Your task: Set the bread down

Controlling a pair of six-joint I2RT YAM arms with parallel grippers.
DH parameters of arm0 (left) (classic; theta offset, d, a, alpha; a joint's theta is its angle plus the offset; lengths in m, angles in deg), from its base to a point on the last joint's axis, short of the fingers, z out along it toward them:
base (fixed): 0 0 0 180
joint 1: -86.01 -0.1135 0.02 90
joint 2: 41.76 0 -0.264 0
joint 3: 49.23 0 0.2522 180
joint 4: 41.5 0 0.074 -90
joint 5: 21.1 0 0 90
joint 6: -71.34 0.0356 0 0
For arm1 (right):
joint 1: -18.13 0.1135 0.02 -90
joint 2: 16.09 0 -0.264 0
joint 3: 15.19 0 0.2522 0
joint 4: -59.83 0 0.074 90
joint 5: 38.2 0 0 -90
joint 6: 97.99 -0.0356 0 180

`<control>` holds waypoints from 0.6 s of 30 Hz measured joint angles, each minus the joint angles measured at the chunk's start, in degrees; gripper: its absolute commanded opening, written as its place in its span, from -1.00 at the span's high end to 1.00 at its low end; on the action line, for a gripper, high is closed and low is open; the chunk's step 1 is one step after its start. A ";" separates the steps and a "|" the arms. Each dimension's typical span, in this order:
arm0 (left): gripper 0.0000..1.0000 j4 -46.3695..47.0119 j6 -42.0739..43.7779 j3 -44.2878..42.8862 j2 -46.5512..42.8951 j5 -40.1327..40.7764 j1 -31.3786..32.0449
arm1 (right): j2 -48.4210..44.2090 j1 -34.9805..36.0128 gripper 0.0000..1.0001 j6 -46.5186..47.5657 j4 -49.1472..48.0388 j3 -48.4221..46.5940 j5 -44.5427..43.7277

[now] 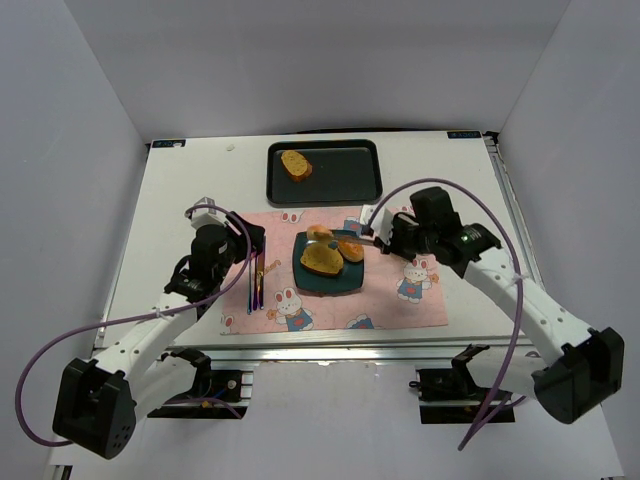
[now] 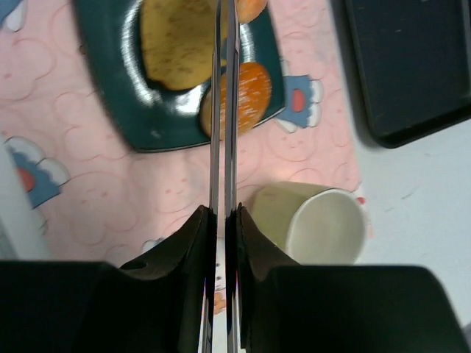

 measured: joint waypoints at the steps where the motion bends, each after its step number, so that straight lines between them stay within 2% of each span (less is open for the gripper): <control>1: -0.44 0.00 -0.02 0.00 -0.09 0.00 0.00 | -1.09 0.52 0.97 0.00 0.72 0.98 0.22; 7: -0.44 0.07 -0.24 0.66 -1.29 0.00 0.00 | -3.02 1.81 0.85 0.26 1.29 6.10 -0.13; 12: -0.44 -0.02 -0.33 1.11 -1.81 0.00 0.00 | -2.99 2.80 0.56 1.03 1.20 8.68 -0.94; 14: -0.44 0.00 -0.44 1.20 -2.05 0.00 0.00 | -3.10 3.06 0.39 1.22 1.14 8.70 -0.90; 18: -0.44 0.04 -0.52 1.55 -2.43 0.00 0.00 | -3.85 3.34 0.24 2.36 1.51 8.81 -0.63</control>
